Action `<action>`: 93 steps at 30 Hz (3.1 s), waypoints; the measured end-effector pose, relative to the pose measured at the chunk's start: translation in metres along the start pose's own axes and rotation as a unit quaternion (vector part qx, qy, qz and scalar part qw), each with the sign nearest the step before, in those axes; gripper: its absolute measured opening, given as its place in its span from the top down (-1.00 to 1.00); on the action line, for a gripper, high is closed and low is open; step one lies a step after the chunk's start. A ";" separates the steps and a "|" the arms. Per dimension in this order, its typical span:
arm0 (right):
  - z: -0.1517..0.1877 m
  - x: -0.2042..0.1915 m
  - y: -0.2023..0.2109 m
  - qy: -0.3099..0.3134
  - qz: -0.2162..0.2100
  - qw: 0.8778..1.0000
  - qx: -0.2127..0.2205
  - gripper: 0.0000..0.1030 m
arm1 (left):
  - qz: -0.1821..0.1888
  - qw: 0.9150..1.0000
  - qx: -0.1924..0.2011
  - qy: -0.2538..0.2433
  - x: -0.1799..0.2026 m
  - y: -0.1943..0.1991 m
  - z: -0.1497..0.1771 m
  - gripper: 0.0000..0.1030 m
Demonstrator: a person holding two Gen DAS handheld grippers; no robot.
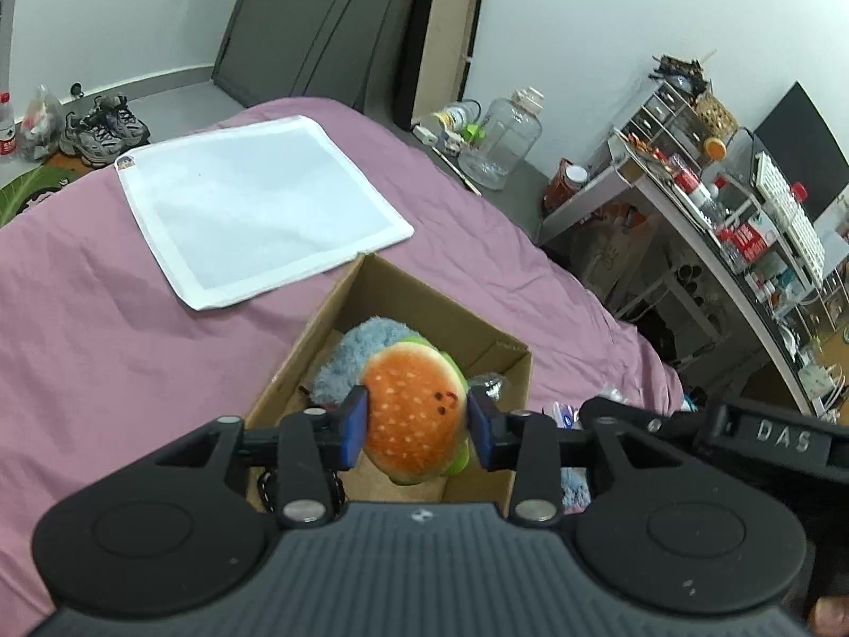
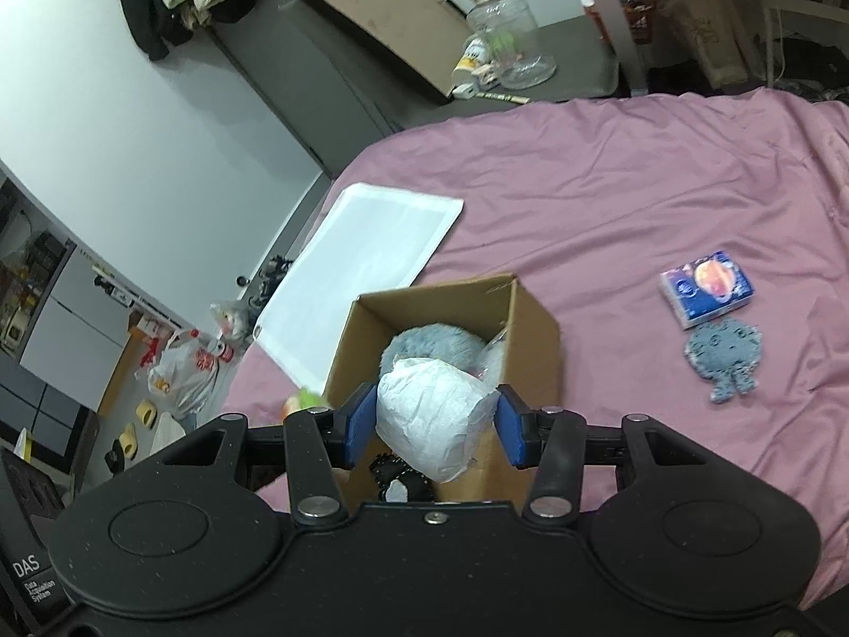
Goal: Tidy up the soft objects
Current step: 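Carry the burger plush and white ball over the box and release both, then move both open grippers back to the blue tissue pack and grey felt patch, then grasp the blue tissue pack with the left gripper while the right gripper grasps the grey felt patch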
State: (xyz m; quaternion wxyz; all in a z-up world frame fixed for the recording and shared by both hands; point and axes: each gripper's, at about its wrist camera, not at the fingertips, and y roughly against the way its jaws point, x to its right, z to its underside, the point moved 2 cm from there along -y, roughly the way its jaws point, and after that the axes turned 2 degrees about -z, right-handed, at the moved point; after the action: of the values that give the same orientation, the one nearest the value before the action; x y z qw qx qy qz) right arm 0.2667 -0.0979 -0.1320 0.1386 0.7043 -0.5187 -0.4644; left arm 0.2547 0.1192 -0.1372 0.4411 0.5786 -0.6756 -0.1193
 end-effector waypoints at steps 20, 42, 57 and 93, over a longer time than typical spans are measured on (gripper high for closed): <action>0.005 0.004 -0.009 -0.016 -0.019 0.999 -0.028 -0.12 | -0.033 0.999 0.001 0.007 -0.008 -0.004 -0.004 -0.42; -0.014 0.131 0.056 -0.077 0.042 0.996 0.020 -0.28 | -0.081 0.992 0.029 -0.098 0.052 0.003 0.007 -0.42; -0.026 0.186 0.041 -0.113 0.024 0.993 0.014 -0.28 | -0.090 0.983 0.036 -0.154 0.110 -0.017 -0.002 -0.42; -0.015 0.282 -0.087 -0.262 -0.072 0.956 -0.114 0.40 | -0.106 0.959 -0.110 -0.240 0.208 -0.195 0.033 -0.42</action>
State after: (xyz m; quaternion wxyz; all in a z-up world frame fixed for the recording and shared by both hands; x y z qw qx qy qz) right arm 0.3401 -0.3081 -0.3268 0.0433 0.5729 -0.4281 -0.6976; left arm 0.3752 -0.1355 -0.1922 0.3117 0.5487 -0.6793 -0.3746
